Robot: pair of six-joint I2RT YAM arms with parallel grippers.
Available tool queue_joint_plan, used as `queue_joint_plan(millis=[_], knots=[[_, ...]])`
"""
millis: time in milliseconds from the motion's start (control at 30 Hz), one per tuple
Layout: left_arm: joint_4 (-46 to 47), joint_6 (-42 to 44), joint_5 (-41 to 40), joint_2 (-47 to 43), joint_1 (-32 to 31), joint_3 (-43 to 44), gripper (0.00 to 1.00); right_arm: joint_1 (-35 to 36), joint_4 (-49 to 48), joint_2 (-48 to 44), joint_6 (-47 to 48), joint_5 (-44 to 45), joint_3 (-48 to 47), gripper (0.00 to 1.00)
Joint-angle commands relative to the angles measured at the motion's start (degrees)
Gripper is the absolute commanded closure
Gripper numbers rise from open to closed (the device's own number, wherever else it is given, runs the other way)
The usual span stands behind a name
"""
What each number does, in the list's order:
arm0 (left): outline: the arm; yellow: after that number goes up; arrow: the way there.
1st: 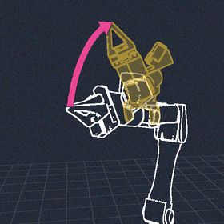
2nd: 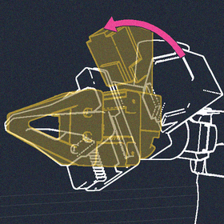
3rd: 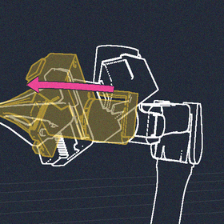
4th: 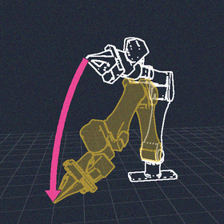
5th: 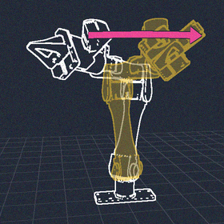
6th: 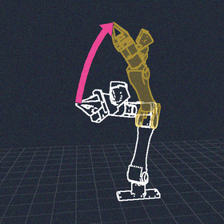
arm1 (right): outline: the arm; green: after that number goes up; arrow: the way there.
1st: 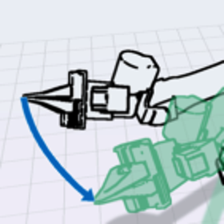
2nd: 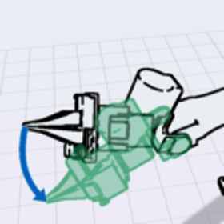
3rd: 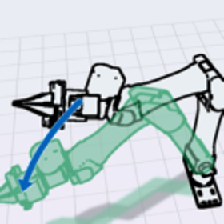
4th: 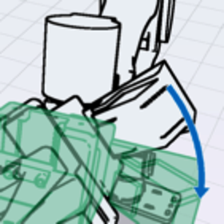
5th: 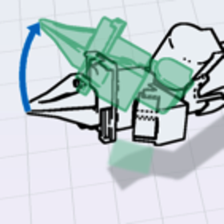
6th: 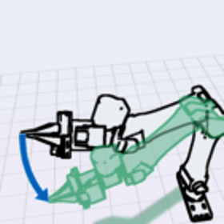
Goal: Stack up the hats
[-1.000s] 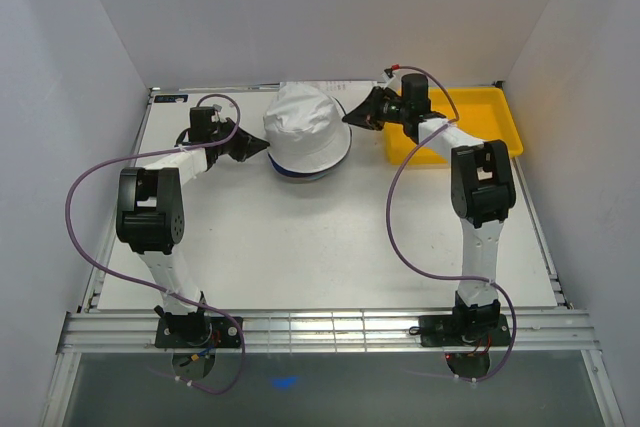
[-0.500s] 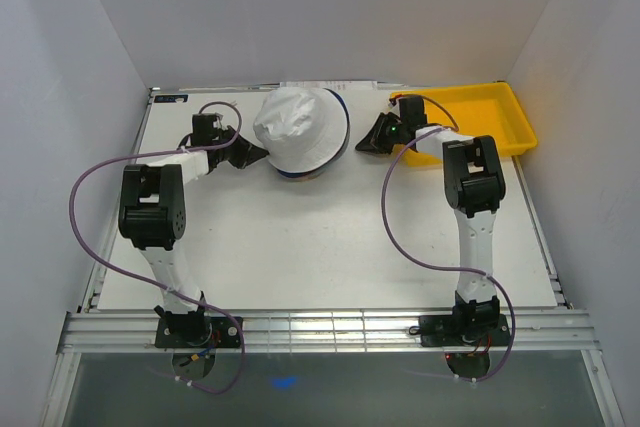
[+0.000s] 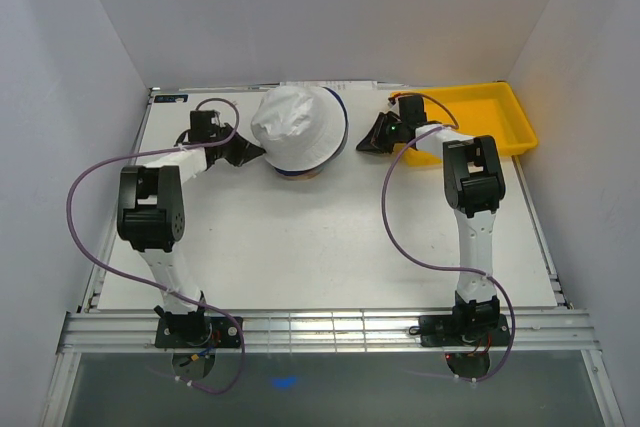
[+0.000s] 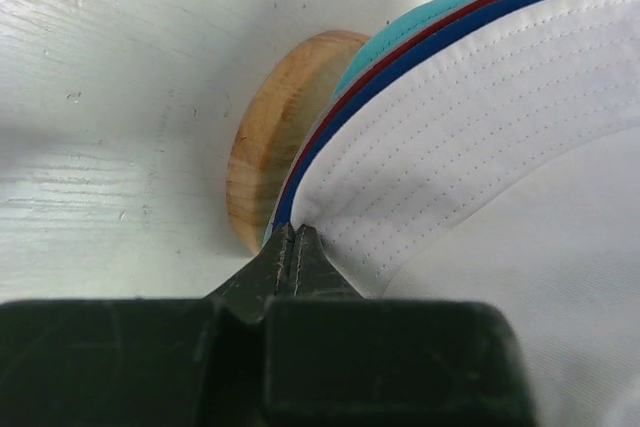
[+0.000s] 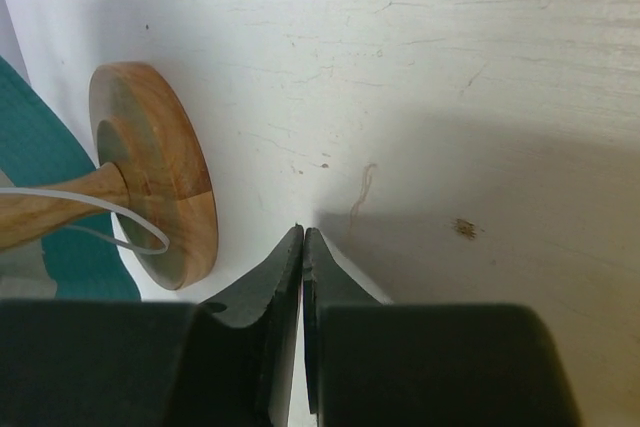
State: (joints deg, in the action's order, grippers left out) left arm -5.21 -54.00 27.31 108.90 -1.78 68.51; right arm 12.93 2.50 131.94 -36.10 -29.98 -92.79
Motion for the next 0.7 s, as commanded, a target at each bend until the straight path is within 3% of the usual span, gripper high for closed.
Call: queue_joint_plan(millis=[0,267,467,667], knots=[[-4.28,2.41,-4.99,-4.31,1.43,1.71,1.00,0.43,1.54,-3.79,0.06,-1.57,-3.71,0.92],[-4.54,1.79,-2.70,-7.12,1.43,4.43,1.00,0.87,4.70,-6.34,0.33,-1.32,-8.54,0.76],[-5.25,1.88,-2.00,-8.27,1.43,6.02,1.00,0.96,8.57,-8.19,1.12,0.97,-11.35,0.55],[-5.51,1.53,-0.77,-8.53,1.43,7.78,1.00,0.96,9.71,-10.56,0.68,1.67,-13.02,0.46]])
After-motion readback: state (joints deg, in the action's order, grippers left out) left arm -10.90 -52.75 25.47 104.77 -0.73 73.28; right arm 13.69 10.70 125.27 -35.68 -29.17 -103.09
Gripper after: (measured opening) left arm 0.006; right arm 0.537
